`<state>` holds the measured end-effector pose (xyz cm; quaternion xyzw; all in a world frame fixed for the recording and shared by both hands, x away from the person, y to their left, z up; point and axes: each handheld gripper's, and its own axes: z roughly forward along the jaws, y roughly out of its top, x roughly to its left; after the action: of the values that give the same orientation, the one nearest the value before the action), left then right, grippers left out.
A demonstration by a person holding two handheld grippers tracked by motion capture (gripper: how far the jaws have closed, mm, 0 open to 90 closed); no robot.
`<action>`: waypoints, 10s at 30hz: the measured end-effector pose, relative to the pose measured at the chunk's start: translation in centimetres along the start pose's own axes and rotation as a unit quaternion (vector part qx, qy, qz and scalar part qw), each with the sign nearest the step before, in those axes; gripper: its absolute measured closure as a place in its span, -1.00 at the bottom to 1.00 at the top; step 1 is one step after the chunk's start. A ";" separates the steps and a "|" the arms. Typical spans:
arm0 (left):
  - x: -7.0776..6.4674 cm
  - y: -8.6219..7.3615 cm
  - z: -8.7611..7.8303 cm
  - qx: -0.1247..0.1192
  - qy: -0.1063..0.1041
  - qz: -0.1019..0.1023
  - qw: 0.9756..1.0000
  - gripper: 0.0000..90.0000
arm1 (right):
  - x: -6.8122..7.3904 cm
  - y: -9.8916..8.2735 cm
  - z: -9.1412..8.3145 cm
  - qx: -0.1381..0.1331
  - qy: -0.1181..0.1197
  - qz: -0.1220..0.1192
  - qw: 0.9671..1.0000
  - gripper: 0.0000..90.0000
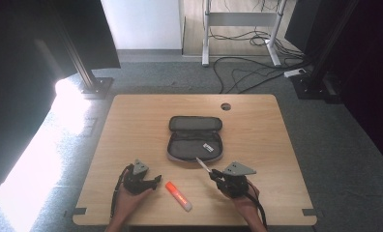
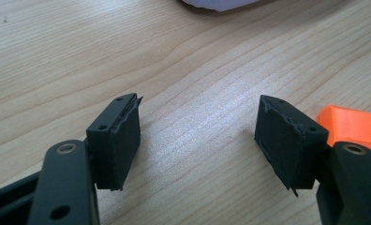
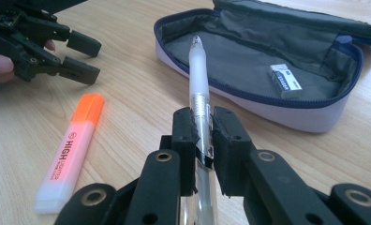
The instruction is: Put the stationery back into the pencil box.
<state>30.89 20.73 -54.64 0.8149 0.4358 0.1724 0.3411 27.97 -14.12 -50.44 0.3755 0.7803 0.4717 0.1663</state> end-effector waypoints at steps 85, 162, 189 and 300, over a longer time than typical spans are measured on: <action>0.5 -0.2 -0.2 -0.001 0.009 -0.008 1.000 -0.29 | -6.2 8.1 7.8 0.017 0.018 -0.017 1.000 0.75; 0.5 -0.2 -0.2 -0.001 0.009 -0.007 1.000 -0.29 | -6.2 6.8 13.8 0.100 0.013 -0.061 0.993 0.71; 0.5 -0.2 -0.2 0.000 0.010 -0.006 1.000 -0.29 | -5.6 6.1 10.5 0.041 0.032 -0.013 0.999 0.34; 0.4 -0.2 -0.2 0.000 0.010 -0.005 1.000 -0.29 | 5.4 -1.8 5.1 0.038 0.121 0.007 0.992 -0.03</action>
<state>30.86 21.28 -54.64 0.8107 0.4436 0.1791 0.3373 26.78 -7.52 -54.04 0.3273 0.8095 0.4846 0.0526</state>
